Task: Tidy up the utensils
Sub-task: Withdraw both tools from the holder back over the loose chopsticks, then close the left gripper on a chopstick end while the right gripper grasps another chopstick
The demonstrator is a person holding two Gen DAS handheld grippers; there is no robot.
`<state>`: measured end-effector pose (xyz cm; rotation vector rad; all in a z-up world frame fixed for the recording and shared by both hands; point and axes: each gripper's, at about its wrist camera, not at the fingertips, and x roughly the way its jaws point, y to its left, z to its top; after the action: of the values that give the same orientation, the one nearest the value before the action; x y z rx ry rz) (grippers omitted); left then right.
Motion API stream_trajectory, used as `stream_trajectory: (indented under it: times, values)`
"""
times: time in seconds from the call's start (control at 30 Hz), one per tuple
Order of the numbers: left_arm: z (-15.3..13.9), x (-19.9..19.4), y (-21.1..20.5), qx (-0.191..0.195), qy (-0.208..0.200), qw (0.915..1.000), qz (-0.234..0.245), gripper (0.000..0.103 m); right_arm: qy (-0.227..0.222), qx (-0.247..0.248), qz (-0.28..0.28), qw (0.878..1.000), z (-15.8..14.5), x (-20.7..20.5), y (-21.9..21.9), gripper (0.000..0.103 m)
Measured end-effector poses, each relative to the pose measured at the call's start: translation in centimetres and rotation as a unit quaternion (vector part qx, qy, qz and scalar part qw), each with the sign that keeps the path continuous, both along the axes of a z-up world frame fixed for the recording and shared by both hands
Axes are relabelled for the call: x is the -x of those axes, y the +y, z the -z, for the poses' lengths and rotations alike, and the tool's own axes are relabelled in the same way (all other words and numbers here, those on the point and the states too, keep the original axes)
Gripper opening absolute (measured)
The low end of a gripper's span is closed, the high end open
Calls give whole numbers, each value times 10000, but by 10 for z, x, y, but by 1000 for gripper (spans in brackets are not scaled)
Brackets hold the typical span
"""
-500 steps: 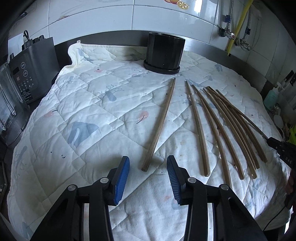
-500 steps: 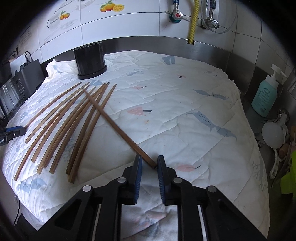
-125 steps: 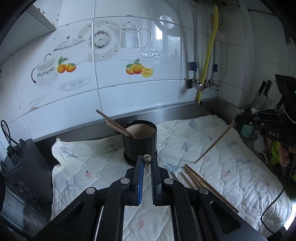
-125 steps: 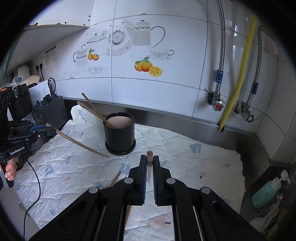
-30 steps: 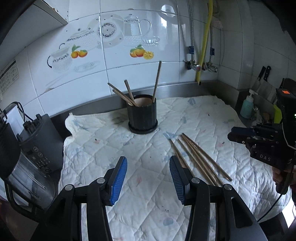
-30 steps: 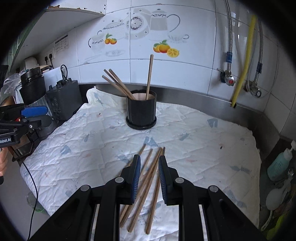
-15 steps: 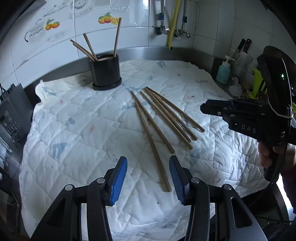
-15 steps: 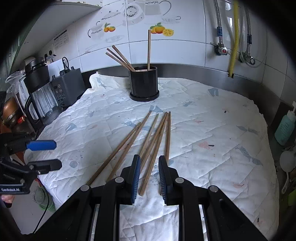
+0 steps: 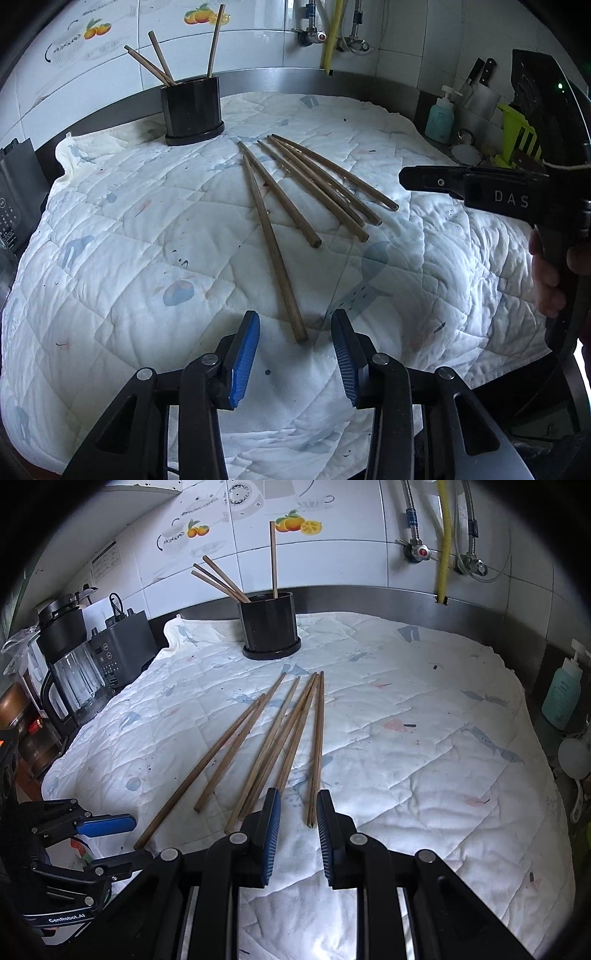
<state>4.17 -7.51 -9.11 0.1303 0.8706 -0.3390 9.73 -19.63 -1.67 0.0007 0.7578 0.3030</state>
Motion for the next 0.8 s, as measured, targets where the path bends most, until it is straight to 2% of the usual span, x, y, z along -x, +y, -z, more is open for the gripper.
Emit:
stream_trajectory:
  times: [0.2, 0.3, 0.37, 0.47, 0.8]
  values:
    - [4, 2, 4, 61, -311, 9994, -115, 26, -29, -114, 63, 9999, 2, 2, -5, 23]
    - [6, 7, -2, -182, -556, 9983, -58, 22, -25, -165, 79, 9998, 4, 3, -6, 23]
    - [7, 10, -9, -326, -678, 9972, 16, 13, -13, -157, 87, 9998, 7, 4, -7, 23]
    - [7, 10, -13, -387, -729, 9966, -3, 12, 45, -142, 96, 9998, 11, 5, -9, 23]
    - [-4, -2, 4, -248, -628, 9974, -248, 8, 170, -133, 74, 9997, 23, 1, -6, 23]
